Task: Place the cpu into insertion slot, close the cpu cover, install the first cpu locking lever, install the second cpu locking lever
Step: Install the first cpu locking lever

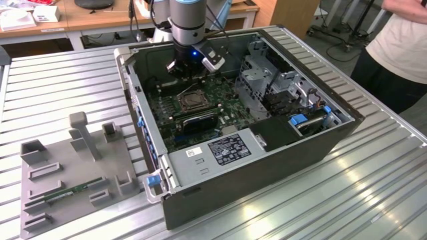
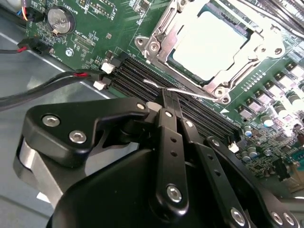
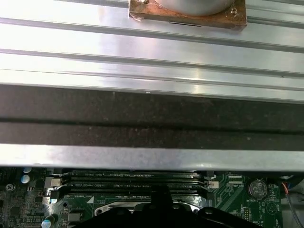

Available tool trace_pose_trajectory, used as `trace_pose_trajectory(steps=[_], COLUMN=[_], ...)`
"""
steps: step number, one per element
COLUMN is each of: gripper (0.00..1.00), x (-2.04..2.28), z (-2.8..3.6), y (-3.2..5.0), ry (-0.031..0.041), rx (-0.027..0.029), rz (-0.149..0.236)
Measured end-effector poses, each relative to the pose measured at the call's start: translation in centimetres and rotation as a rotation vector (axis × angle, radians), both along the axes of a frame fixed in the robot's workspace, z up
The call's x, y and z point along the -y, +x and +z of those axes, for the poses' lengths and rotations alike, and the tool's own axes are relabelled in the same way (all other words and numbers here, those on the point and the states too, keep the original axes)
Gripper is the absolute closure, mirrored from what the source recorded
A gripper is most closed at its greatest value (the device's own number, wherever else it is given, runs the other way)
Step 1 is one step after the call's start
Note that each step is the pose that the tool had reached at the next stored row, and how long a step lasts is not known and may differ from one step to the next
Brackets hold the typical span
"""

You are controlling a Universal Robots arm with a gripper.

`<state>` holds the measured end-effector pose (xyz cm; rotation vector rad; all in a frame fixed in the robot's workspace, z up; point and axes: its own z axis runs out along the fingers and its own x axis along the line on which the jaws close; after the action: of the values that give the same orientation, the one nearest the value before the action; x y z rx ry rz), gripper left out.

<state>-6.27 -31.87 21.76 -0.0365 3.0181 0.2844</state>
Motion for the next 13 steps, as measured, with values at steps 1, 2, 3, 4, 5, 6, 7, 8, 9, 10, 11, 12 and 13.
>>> trace_pose_trajectory(steps=[1,2,3,4,5,6,7,8,9,10,11,12,13], gripper=[0.89,0.89,0.89,0.89,0.89,0.89,0.89,0.89,0.89,0.89,0.89,0.89,0.89], x=[0.00,0.01,0.01,0.00,0.00,0.00,0.00,0.00,0.00,0.00,0.00,0.00,0.00], z=[0.01,0.01,0.01,0.00,0.00,0.00,0.00,0.00,0.00,0.00,0.01,0.05,0.13], y=[-0.05,-0.17,-0.35,-0.53,-0.70,-0.86,-1.02,-1.20,-1.41,-1.57,-1.67,-1.72,-1.75], ry=[0.0000,0.0001,0.0003,0.0008,0.0011,0.0012,0.0013,0.0014,0.0014,0.0014,0.0014,0.0013,0.0013], rx=[0.0002,0.0016,0.0040,0.0066,0.0092,0.0118,0.0145,0.0172,0.0205,0.0230,0.0247,0.0257,0.0266], rz=[0.000,0.000,0.000,0.000,0.000,0.000,0.000,0.000,0.000,0.000,0.000,0.000,0.000])
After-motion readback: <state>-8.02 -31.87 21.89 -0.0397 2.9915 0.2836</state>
